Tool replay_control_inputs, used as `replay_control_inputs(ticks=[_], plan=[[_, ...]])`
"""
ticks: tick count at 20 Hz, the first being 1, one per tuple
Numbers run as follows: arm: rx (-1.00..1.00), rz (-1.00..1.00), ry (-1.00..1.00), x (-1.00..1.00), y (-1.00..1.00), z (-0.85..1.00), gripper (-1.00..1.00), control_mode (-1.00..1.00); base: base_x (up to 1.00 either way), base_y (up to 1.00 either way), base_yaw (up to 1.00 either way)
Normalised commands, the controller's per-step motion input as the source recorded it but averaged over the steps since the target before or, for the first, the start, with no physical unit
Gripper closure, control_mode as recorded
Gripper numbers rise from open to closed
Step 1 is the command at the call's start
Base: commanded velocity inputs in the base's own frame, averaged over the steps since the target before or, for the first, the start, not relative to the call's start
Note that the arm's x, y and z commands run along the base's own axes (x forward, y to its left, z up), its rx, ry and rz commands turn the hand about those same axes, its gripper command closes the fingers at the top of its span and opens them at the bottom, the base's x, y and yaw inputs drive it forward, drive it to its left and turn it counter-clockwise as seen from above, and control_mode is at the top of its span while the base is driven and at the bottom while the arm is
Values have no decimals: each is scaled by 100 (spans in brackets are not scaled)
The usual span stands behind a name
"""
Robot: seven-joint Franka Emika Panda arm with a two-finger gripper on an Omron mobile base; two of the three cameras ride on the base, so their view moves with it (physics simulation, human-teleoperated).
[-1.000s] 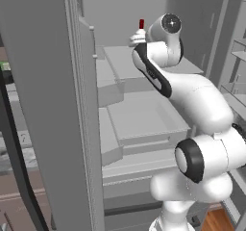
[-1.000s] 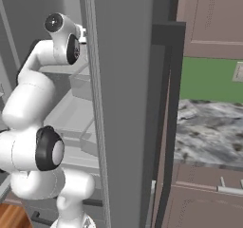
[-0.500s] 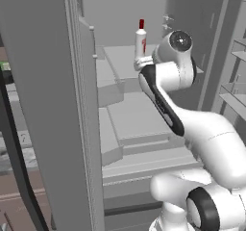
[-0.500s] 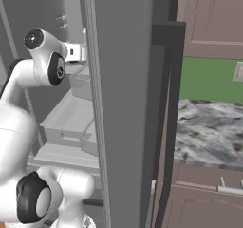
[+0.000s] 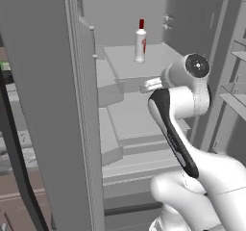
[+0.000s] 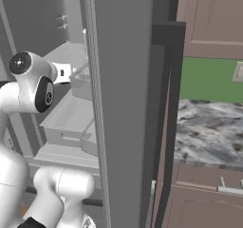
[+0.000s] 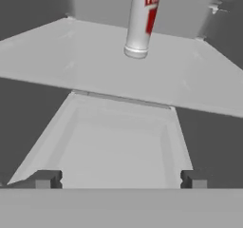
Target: Place the beer and liquor on the top shelf of the fridge to keep them out of children's reach, and place the peach on lower shelves for easy access.
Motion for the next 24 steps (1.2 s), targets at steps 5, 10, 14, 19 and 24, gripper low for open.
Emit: replay_control_inputs(ticks=[5, 10, 14, 19, 24], plan=[[0, 10, 0, -59, 0, -10, -100, -100, 0, 0, 0], [0, 7, 2, -38, 9, 0, -100, -100, 0, 0, 0], [0, 2, 1, -10, 5, 0, -100, 100, -45, 12, 7], [0, 0, 0, 0, 0, 0, -100, 100, -94, 2, 19], [0, 0, 0, 0, 0, 0, -100, 100, -100, 7, 32]])
